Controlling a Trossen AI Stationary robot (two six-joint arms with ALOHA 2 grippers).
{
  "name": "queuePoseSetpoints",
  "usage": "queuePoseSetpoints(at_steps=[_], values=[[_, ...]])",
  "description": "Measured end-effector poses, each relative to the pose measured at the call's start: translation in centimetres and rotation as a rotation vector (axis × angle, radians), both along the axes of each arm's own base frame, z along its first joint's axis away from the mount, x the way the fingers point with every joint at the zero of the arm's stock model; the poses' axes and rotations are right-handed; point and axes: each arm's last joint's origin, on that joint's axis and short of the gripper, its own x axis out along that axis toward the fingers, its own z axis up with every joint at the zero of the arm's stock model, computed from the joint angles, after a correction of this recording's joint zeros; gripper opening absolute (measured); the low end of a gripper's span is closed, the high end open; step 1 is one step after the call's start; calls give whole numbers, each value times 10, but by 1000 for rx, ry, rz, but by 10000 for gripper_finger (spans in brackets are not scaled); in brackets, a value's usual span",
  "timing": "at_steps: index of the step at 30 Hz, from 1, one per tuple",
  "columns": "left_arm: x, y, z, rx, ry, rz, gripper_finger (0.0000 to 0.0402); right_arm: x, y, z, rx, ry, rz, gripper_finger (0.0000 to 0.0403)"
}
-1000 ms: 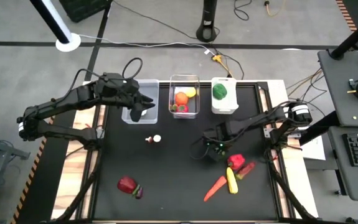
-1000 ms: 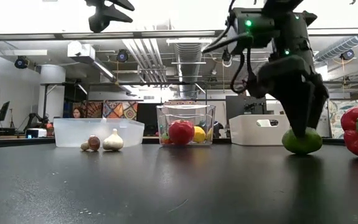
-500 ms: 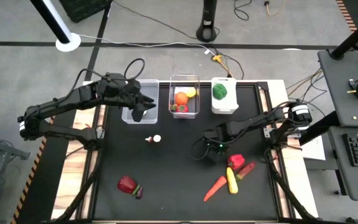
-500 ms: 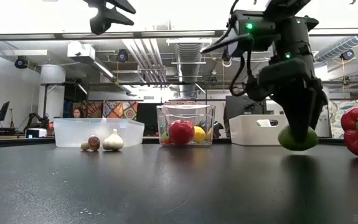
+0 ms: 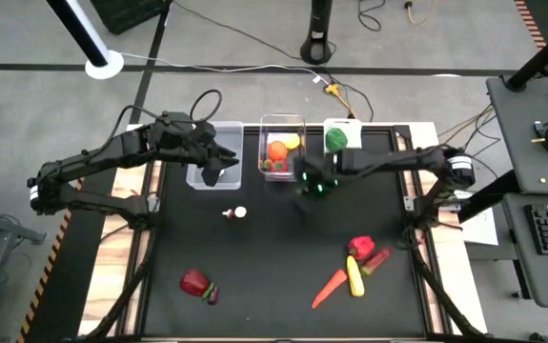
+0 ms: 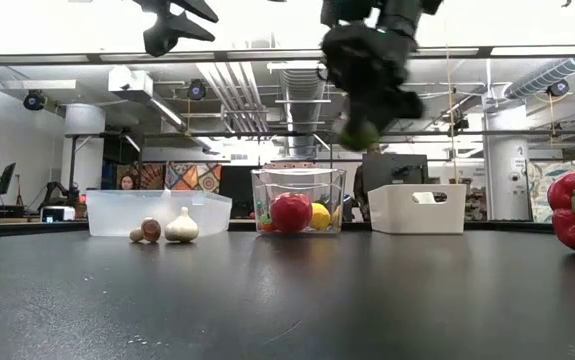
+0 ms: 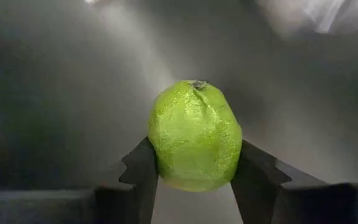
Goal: Sort produce into baskets
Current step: Put the green lemon into the right transparent bin
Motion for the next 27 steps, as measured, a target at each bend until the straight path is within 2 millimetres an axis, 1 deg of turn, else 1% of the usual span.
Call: queuePoseSetpoints(at_steps=[4, 8, 11, 14, 18, 21, 24, 27], values=[[0, 0, -1, -23, 6, 11, 131, 9, -38, 26, -96, -85, -33, 157], [0, 0, -1, -35, 4, 17, 131, 15, -77, 39, -166, -133, -66, 157], [-1, 0, -2, -54, 8, 27, 131, 21, -105, 35, -198, -137, -84, 158], [-1, -1, -2, -79, 12, 38, 131, 27, -130, 27, -211, -127, -114, 158], [-5, -2, -8, -132, 72, 59, 131, 34, -161, 16, -221, -114, -152, 161], [-10, -4, -15, -207, 157, 81, 131, 39, -177, 8, -218, -96, -175, 166], [-18, -11, -24, -330, 278, 67, 131, 44, -189, 6, -218, -94, -191, 167], [-24, -21, -30, -386, 380, 57, 131, 49, -200, 6, -227, -98, -190, 167]])
